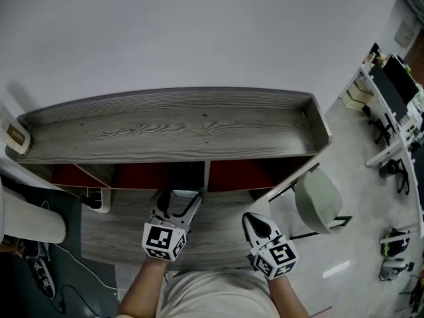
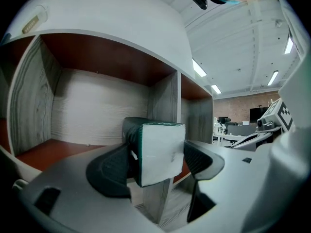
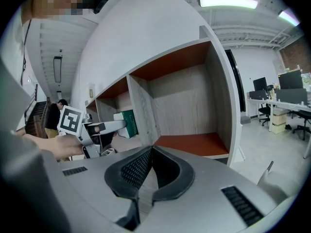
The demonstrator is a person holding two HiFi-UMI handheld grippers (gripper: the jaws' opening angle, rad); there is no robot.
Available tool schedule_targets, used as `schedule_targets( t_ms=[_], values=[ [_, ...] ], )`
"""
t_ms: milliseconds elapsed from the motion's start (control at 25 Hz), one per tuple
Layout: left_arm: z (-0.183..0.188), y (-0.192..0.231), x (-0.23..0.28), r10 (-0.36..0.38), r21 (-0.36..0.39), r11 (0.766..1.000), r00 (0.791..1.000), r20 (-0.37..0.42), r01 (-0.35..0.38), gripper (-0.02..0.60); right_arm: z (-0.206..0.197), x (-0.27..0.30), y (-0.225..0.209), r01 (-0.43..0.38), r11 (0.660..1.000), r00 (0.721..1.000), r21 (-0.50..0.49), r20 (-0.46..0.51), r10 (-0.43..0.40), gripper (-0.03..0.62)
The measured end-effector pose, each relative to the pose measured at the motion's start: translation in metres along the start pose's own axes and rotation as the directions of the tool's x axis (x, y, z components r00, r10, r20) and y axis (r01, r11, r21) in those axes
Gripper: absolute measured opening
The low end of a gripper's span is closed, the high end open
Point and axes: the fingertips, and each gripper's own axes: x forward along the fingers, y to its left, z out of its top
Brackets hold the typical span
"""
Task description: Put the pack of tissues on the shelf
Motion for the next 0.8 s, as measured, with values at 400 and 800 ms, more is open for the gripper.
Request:
schedule_targets(
  t_ms=[400, 800],
  values=[
    [-0.002, -0.006, 0.002, -0.019, 0.023, 1.0, 1.0, 0.001, 0.019, 0.35, 0.0, 0.004, 0.003, -0.007, 1.0, 1.0, 0.002, 0.0, 0.007, 0.028],
    [0.004, 0.006, -0.023, 0.012, 0.015, 1.0, 1.0, -0.001, -0.012, 0.35, 0.002, 0.012, 0.018, -0.078, 0.997, 0.997, -0.009, -0.012, 0.078, 0.028]
  ],
)
